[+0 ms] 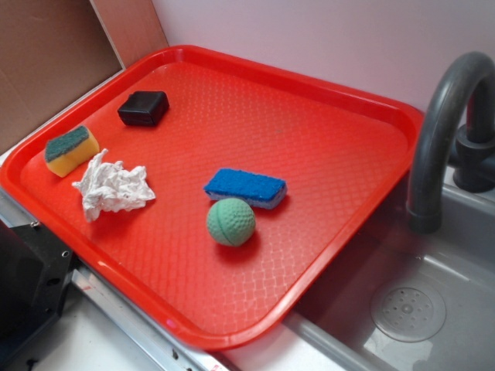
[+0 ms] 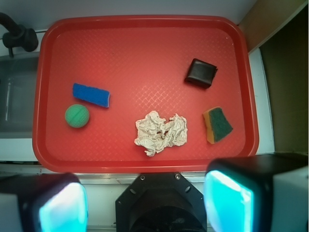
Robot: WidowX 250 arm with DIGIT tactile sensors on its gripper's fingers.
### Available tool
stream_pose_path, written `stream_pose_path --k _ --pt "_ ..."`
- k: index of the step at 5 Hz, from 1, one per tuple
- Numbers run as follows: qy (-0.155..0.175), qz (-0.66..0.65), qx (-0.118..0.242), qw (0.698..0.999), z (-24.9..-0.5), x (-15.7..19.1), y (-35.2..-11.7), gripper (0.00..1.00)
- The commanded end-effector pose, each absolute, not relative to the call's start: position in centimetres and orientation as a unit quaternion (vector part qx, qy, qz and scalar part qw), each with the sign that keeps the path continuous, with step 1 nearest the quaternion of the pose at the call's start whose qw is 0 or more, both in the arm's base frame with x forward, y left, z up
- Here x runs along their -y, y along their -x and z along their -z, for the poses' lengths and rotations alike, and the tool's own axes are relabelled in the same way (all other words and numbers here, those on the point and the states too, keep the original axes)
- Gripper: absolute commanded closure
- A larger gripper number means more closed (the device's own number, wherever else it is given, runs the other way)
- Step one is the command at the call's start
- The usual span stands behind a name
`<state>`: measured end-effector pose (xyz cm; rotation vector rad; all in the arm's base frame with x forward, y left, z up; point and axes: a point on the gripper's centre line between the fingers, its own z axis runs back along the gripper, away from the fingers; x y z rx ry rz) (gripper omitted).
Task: Grab the green ball.
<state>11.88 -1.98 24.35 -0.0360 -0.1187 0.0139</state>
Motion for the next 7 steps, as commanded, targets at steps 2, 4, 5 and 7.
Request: stream_pose_path --k 2,4,5,7 --pt "0.058 -0.081 0.085 0.991 -23.0 5.1 -13.6 0.00" --pt "0.059 -0.096 0.090 0.990 -19.8 10.1 -16.8 0.00" --pt "0.032 -0.101 0.082 0.991 -17.4 11.4 -17.4 0.00" --pt "0.012 -0.110 0.060 0.992 -11.2 13.0 -18.0 0.00"
